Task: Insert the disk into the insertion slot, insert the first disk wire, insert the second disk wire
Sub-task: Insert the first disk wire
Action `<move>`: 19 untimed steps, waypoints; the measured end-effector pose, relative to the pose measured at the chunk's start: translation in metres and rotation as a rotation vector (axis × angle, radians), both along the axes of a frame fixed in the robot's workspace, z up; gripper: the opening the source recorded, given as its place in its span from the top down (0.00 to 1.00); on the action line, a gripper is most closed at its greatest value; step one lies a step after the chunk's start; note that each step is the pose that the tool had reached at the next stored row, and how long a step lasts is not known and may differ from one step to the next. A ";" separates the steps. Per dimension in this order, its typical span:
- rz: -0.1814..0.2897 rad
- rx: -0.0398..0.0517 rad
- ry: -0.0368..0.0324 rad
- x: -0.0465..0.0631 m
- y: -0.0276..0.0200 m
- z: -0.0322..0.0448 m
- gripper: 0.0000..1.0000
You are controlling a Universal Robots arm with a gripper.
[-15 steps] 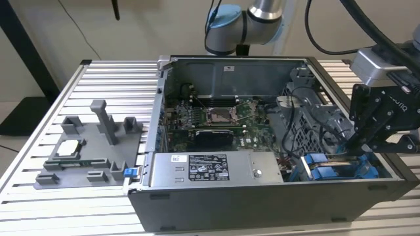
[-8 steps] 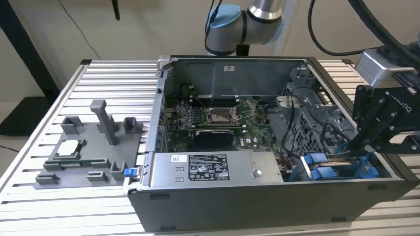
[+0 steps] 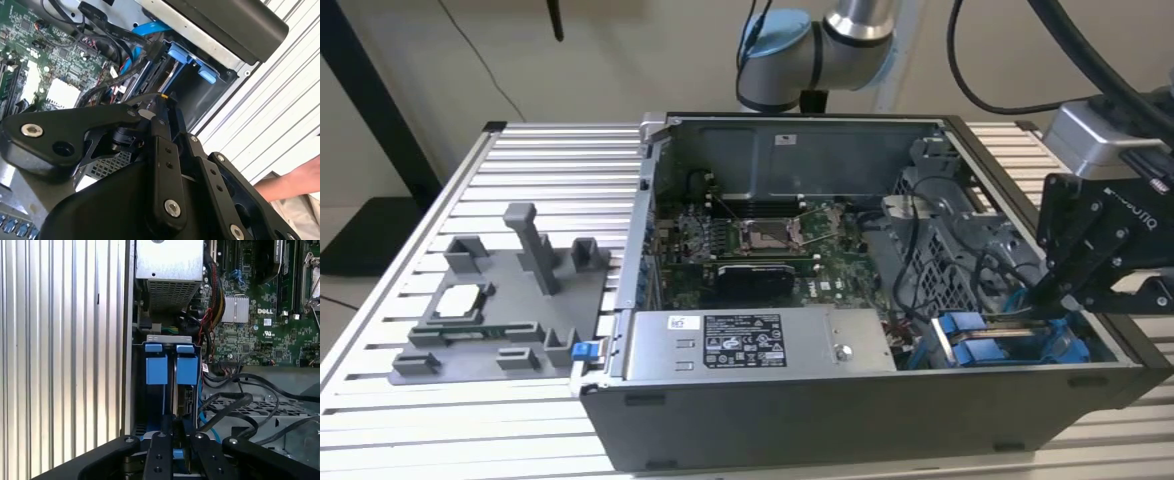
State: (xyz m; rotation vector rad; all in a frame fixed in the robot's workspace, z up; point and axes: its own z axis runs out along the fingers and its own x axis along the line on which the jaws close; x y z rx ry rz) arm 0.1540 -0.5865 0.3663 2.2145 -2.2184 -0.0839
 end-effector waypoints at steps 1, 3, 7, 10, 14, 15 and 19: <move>0.000 0.0000 0.0018 0.001 0.0001 -0.0005 1.00; 0.000 0.0000 0.0040 0.004 0.0002 -0.0017 1.00; 0.000 0.0000 0.0064 0.006 0.0005 -0.0044 1.00; 0.000 0.0010 0.0065 0.006 0.0030 -0.0070 1.00; 0.000 0.0036 0.0063 0.006 0.0106 -0.0104 1.00; 0.000 0.0046 0.0058 0.006 0.0117 -0.0112 1.00; 0.000 0.0062 0.0037 0.007 0.0139 -0.0145 1.00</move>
